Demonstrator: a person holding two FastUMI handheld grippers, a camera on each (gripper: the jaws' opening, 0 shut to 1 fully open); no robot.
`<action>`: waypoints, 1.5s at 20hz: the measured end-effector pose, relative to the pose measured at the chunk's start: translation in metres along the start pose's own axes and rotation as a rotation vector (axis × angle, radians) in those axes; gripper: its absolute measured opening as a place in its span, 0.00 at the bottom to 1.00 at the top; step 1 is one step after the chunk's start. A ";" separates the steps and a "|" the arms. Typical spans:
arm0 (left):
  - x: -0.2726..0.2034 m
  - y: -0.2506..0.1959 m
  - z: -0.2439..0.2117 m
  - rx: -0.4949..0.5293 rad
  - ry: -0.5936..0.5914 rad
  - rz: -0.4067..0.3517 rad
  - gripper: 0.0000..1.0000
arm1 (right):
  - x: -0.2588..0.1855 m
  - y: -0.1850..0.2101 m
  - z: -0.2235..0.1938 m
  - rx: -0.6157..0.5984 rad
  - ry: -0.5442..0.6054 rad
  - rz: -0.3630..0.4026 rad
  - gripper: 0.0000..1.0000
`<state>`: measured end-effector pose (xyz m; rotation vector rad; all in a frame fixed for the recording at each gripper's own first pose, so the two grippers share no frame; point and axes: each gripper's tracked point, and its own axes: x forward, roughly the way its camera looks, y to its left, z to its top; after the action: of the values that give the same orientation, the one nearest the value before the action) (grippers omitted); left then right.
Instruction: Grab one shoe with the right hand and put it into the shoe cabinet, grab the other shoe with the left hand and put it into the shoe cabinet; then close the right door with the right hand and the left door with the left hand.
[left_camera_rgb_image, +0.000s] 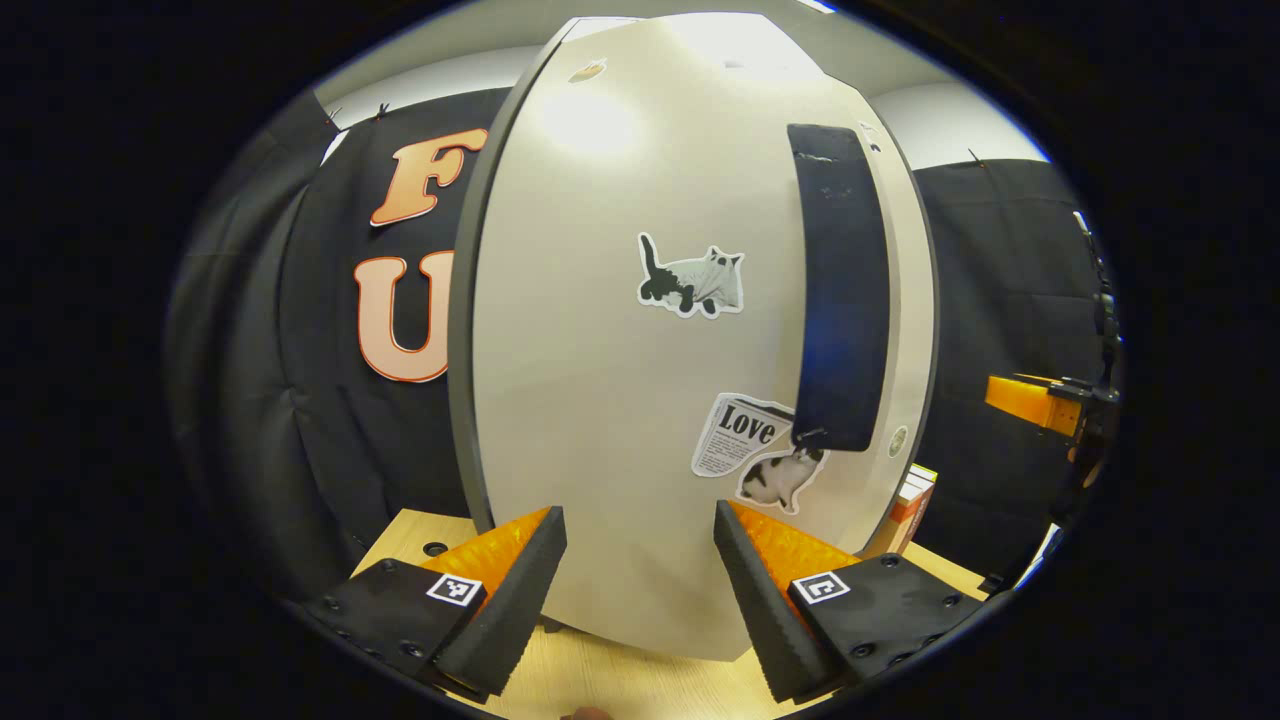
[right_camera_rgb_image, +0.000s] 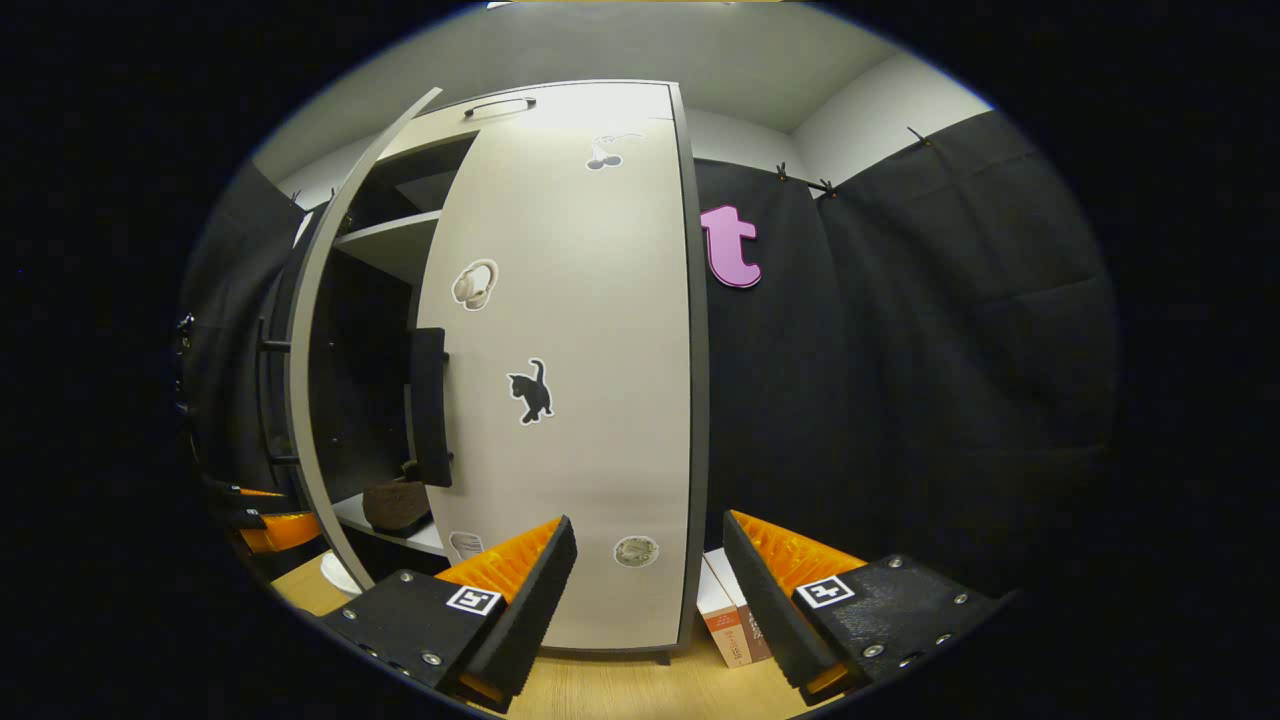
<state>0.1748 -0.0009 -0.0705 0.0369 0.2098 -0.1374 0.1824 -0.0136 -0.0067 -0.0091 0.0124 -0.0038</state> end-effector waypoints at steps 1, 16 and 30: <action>0.007 -0.002 0.000 -0.001 0.002 0.002 0.97 | -0.001 -0.002 0.001 -0.001 0.000 -0.004 0.92; 0.057 -0.014 0.004 -0.020 0.029 0.080 0.96 | 0.010 -0.018 -0.013 0.017 0.037 0.001 0.92; 0.000 -0.007 0.075 0.003 0.000 0.142 0.97 | 0.002 -0.031 0.052 0.053 0.008 0.071 0.91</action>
<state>0.1896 -0.0117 0.0029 0.0548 0.2065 0.0033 0.1851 -0.0441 0.0461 0.0440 0.0208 0.0667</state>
